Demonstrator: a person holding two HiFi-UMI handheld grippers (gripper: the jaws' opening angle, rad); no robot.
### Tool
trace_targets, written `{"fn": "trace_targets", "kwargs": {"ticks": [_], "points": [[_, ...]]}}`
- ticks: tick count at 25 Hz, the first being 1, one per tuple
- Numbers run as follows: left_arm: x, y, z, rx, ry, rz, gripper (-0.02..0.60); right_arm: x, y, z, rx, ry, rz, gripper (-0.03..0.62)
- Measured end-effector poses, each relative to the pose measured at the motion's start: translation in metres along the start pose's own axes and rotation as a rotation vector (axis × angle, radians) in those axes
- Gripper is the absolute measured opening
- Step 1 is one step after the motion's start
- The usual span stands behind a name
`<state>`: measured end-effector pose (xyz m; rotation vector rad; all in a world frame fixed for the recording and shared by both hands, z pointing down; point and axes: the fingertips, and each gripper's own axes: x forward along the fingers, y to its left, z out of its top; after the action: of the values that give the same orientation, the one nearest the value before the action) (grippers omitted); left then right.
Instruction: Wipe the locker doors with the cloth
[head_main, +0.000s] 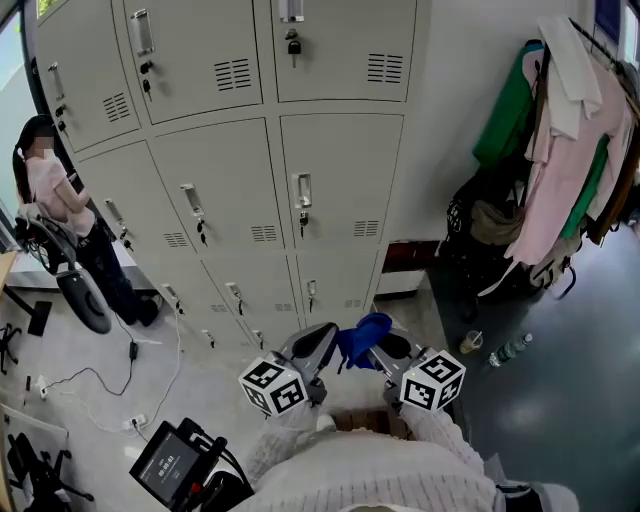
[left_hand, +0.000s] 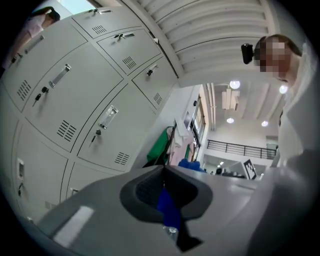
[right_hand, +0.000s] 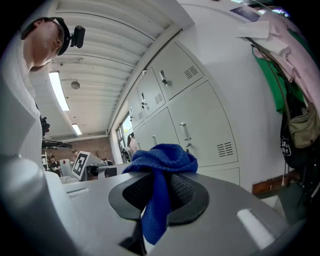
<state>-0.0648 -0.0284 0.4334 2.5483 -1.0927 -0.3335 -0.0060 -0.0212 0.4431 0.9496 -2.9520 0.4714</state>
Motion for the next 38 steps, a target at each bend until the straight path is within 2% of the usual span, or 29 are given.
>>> {"fn": "trace_targets", "kwargs": {"ticks": [5, 12, 18, 25, 29, 33, 38], "points": [[0.028, 0.037, 0.023, 0.029, 0.026, -0.032, 0.006, 0.034, -0.028, 0.013, 0.013, -0.012, -0.023, 0.054], [0.055, 0.072, 0.042, 0.069, 0.030, -0.006, 0.006, 0.058, -0.057, 0.028, 0.001, -0.006, -0.034, 0.054], [0.066, 0.083, 0.063, 0.088, -0.006, 0.031, 0.006, 0.082, -0.062, 0.043, -0.024, -0.004, 0.025, 0.055], [0.080, 0.093, 0.073, 0.135, 0.013, 0.053, 0.006, 0.109, -0.068, 0.057, -0.055, 0.006, 0.065, 0.055], [0.089, 0.102, 0.083, 0.205, 0.039, 0.055, 0.006, 0.133, -0.074, 0.067, -0.126, 0.042, 0.087, 0.054], [0.095, 0.113, 0.115, 0.285, -0.005, 0.075, 0.006, 0.156, -0.071, 0.097, -0.193, 0.004, 0.128, 0.054], [0.098, 0.130, 0.163, 0.361, -0.074, 0.106, 0.006, 0.185, -0.063, 0.137, -0.290, -0.072, 0.133, 0.054]]}}
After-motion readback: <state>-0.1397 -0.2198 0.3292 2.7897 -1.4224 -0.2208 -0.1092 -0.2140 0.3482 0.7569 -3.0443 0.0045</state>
